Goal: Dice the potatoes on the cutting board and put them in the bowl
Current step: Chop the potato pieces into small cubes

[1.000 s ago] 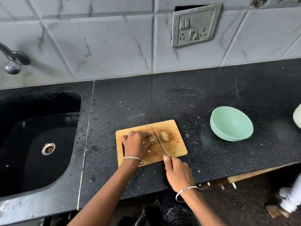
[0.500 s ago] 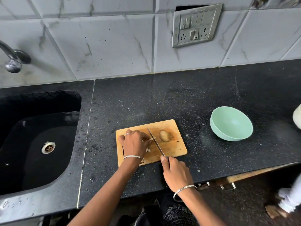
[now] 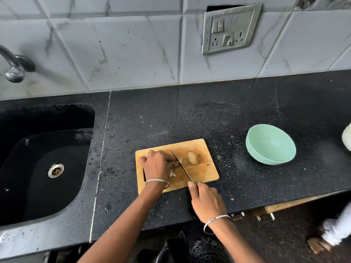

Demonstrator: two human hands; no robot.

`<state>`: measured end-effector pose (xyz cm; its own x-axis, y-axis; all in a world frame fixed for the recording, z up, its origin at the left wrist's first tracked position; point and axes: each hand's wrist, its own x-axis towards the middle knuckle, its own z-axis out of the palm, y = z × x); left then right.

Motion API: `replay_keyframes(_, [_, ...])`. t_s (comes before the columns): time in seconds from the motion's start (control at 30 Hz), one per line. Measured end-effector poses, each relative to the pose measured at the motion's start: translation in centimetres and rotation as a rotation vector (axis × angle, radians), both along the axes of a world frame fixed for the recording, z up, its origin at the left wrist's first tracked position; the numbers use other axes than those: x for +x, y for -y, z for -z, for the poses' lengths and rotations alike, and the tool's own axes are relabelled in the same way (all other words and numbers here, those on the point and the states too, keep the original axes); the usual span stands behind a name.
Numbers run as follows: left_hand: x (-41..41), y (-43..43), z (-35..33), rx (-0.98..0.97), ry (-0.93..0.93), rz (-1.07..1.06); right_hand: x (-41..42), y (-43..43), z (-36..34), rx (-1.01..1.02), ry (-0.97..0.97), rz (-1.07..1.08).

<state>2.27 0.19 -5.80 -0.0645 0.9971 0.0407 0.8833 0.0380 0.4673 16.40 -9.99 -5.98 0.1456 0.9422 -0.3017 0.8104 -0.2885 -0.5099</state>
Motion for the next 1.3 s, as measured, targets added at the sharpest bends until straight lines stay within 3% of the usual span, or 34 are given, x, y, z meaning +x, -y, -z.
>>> replay_keyframes(0.2, [0.0, -0.2, 0.2, 0.009, 0.013, -0.020, 0.4, 0.0, -0.3, 0.016, 0.017, 0.051])
replay_keyframes(0.93, [0.0, -0.7, 0.5, -0.002, 0.072, -0.007, 1.5, -1.2, -1.1, -0.059, 0.064, -0.067])
replay_keyframes(1.2, [-0.2, -0.8, 0.2, -0.049, 0.066, -0.005, -0.3, -1.1, -1.4, -0.015, 0.251, -0.096])
replay_keyframes(1.3, [-0.3, -0.7, 0.0, -0.060, 0.015, -0.018, 0.0, -1.0, -1.0, -0.057, 0.120, -0.085])
